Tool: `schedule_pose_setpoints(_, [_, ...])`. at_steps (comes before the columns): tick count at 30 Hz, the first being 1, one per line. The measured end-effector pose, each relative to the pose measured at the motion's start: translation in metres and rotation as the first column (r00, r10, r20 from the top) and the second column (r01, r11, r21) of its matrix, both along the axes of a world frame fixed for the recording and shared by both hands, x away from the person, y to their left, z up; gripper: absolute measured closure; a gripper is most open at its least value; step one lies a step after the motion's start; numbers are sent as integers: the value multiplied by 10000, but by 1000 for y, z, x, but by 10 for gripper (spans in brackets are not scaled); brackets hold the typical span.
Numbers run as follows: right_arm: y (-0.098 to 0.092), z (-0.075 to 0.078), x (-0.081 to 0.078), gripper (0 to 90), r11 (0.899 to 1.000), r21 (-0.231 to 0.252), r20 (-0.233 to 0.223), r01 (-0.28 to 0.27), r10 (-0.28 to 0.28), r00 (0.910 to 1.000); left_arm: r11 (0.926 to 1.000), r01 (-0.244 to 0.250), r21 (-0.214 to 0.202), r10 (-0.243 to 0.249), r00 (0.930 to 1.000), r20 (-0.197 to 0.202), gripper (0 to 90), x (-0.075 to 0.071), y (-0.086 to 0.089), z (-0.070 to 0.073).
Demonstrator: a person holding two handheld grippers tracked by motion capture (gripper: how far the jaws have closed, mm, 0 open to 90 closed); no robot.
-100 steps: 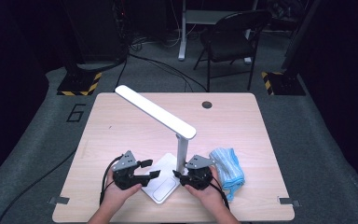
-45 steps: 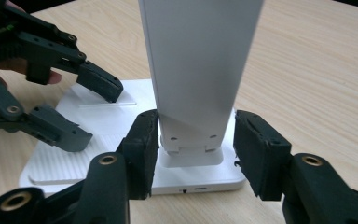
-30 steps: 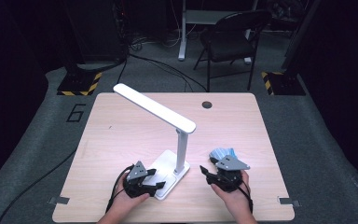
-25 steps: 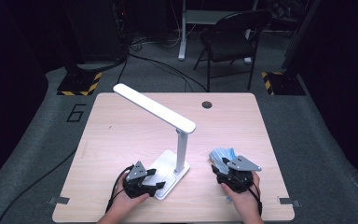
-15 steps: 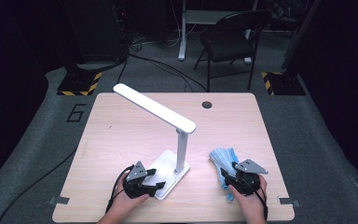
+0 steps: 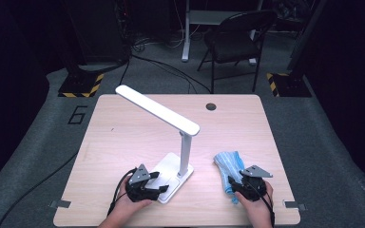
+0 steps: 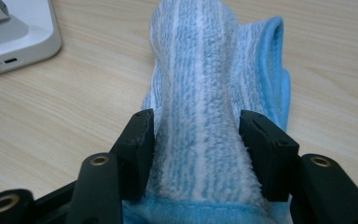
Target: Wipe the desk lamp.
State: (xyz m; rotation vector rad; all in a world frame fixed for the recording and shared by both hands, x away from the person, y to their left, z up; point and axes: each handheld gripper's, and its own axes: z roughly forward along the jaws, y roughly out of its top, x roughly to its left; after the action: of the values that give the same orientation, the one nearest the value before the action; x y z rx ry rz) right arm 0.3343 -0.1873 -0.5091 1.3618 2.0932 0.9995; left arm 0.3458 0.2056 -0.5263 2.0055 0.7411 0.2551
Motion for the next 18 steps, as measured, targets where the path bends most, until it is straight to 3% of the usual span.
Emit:
schedule_pose_setpoints(8, [4,-5,0,430,10000,-7,183,39,-39,9998,10000,89,40,-89,10000,28,301,0,0,0])
schedule_pose_setpoints(13, [4,-6,-1,425,9996,145,107,257,-259,9996,10000,37,58,-38,9999,122,293,0,-1,0])
schedule_pose_setpoints(18, [5,-8,0,441,9994,-56,-98,347,-348,9993,9998,107,136,-109,9999,108,281,-1,-2,0])
